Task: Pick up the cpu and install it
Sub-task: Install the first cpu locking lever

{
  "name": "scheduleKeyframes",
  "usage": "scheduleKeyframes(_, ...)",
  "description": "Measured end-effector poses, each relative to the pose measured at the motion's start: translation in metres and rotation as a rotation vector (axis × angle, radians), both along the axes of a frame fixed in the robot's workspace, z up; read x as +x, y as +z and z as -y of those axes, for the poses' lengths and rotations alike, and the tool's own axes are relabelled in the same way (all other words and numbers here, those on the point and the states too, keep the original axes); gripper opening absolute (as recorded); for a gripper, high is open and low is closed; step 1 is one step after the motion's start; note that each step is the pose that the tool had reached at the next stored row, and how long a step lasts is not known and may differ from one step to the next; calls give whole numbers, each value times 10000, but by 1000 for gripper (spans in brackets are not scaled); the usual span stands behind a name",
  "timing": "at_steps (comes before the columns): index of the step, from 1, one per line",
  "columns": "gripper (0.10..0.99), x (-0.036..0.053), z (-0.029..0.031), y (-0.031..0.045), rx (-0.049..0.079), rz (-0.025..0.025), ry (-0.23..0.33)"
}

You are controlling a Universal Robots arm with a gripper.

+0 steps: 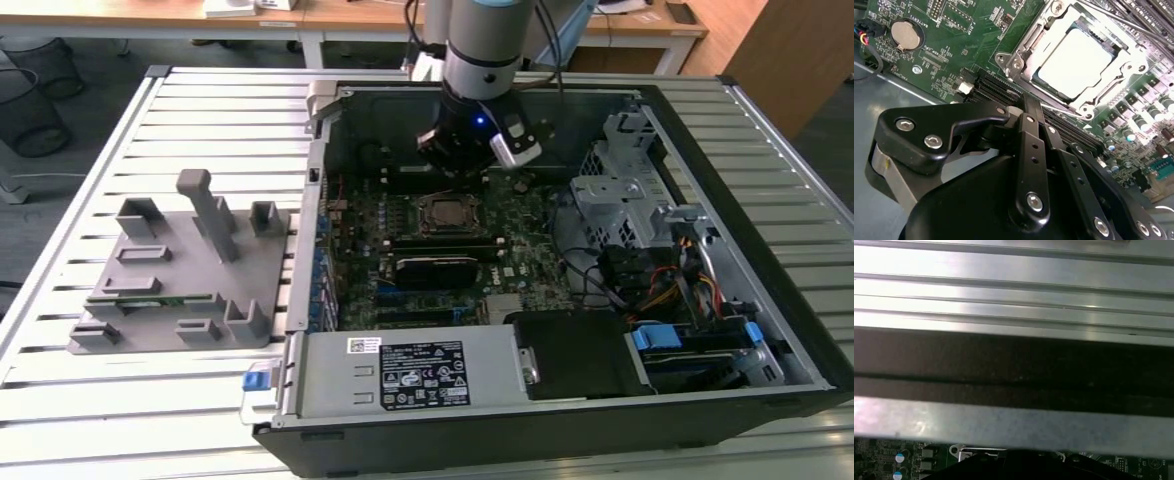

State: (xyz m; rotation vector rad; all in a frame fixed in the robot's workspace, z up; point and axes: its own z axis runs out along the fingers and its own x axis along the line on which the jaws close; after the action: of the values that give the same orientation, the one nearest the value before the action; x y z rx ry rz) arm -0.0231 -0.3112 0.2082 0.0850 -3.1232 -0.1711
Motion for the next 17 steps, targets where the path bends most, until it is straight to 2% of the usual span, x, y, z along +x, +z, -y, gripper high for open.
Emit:
scheduleKeyframes(8, 106, 11, 0, -76, 0, 0, 2)
scheduleKeyframes(17, 106, 19, 0, -83, -19, 1, 3)
